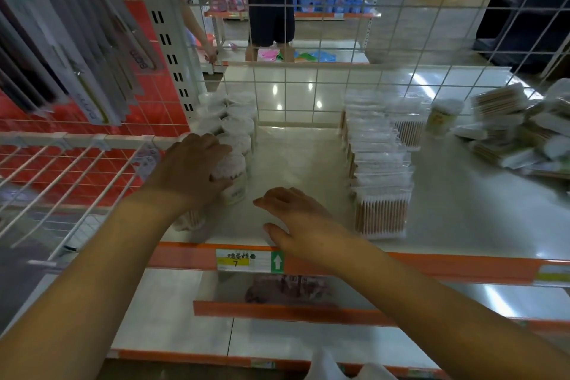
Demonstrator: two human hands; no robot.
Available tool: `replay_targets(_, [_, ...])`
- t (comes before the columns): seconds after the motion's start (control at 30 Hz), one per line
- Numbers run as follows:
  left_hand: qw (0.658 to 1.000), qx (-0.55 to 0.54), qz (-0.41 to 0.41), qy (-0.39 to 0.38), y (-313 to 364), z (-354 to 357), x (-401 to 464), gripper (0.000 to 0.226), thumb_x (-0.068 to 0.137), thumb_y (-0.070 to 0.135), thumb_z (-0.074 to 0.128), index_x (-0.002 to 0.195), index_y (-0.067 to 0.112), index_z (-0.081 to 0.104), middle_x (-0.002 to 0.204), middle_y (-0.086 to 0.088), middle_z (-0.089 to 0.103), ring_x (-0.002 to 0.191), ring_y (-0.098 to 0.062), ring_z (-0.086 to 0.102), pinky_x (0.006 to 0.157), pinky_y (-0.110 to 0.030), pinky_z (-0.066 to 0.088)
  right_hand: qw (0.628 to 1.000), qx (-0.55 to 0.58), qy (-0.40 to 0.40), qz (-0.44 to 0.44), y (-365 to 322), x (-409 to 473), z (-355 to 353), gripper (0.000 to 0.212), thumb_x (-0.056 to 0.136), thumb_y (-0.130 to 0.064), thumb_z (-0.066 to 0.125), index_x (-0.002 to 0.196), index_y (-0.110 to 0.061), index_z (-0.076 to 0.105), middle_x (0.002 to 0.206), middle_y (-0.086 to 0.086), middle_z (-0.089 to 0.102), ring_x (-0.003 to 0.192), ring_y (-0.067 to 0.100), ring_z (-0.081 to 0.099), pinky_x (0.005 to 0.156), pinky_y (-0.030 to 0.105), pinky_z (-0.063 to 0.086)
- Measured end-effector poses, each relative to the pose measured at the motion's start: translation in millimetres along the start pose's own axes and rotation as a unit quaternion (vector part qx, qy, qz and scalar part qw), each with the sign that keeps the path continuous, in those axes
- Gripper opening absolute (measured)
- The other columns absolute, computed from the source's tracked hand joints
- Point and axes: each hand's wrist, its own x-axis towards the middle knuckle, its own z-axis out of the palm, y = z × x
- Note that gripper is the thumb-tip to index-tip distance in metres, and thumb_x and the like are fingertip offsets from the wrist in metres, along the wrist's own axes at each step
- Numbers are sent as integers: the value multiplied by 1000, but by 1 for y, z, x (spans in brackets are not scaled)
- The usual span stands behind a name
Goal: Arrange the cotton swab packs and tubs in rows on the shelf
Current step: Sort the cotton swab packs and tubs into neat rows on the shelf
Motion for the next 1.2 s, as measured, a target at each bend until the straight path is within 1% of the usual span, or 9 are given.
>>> replay_targets(0.17, [999, -12, 36, 10, 27, -6, 2, 60, 86, 38, 58, 138, 14, 40, 139, -7, 44, 128, -26, 36, 103, -38, 28, 995, 4, 95, -25, 5, -2, -17, 39, 86, -14, 52, 123, -3, 57, 112, 18, 61, 100, 37, 55, 82, 46, 48])
replay_targets(0.3, [997, -7, 70, 27, 54, -9, 7, 56, 85, 34, 60, 133, 9, 46, 128, -12, 52, 119, -30, 45, 96, -40, 35, 987, -16, 159, -22, 15, -8, -36, 36, 82, -14, 55, 115, -2, 62, 103, 15, 65, 91, 35, 60, 75, 42, 50])
replay_targets(0.5, [995, -25, 91, 44, 99, -12, 15, 54, 90, 35, 55, 137, 12, 41, 134, -9, 46, 126, -28, 38, 99, -39, 32, 978, -14, 209, 10, 49, -33, -66, 37, 80, -16, 54, 113, -2, 63, 103, 15, 66, 91, 35, 61, 77, 38, 48])
replay_targets(0.6, [993, -40, 106, 36, 122, -10, 20, 52, 84, 34, 55, 127, 5, 54, 120, -16, 56, 114, -37, 49, 91, -46, 41, 975, -3, 219, 39, 73, -53, -81, 38, 81, -16, 53, 115, -3, 63, 105, 14, 65, 96, 34, 60, 80, 32, 42])
replay_targets(0.67, [993, -41, 108, 31, 140, -8, 22, 48, 86, 29, 60, 127, 6, 54, 122, -16, 55, 116, -37, 48, 94, -48, 39, 972, 2, 227, 51, 89, -68, -90, 36, 83, -15, 53, 116, -4, 62, 109, 14, 64, 101, 34, 59, 83, 29, 39])
replay_targets(0.83, [990, -49, 127, 28, 190, -3, 31, 52, 90, 33, 54, 138, 16, 42, 137, -4, 43, 129, -22, 32, 104, -34, 26, 975, -4, 201, 95, 132, -103, -106, 36, 92, -16, 53, 128, -13, 54, 126, 4, 56, 120, 20, 45, 89, 14, 24])
replay_targets(1.0, [988, -71, 137, 17, 233, 2, 38, 47, 87, 32, 58, 128, 10, 53, 128, -9, 52, 124, -29, 42, 99, -39, 34, 969, 7, 222, 104, 167, -135, -116, 33, 88, -12, 58, 121, -10, 60, 117, 7, 61, 112, 25, 52, 89, 23, 33])
replay_targets(1.1, [987, -75, 144, 11, 259, 5, 44, 51, 85, 42, 49, 127, 13, 55, 127, -6, 52, 123, -26, 42, 99, -37, 34, 968, 13, 225, 111, 185, -153, -121, 32, 88, -11, 58, 120, -10, 60, 117, 7, 61, 110, 26, 53, 88, 23, 34])
replay_targets(1.2, [984, -86, 152, 23, 283, 10, 50, 56, 81, 46, 44, 124, 13, 57, 125, -5, 54, 121, -26, 44, 98, -38, 36, 968, 16, 228, 107, 201, -170, -125, 30, 87, -10, 59, 117, -9, 62, 111, 9, 63, 104, 29, 56, 86, 30, 41])
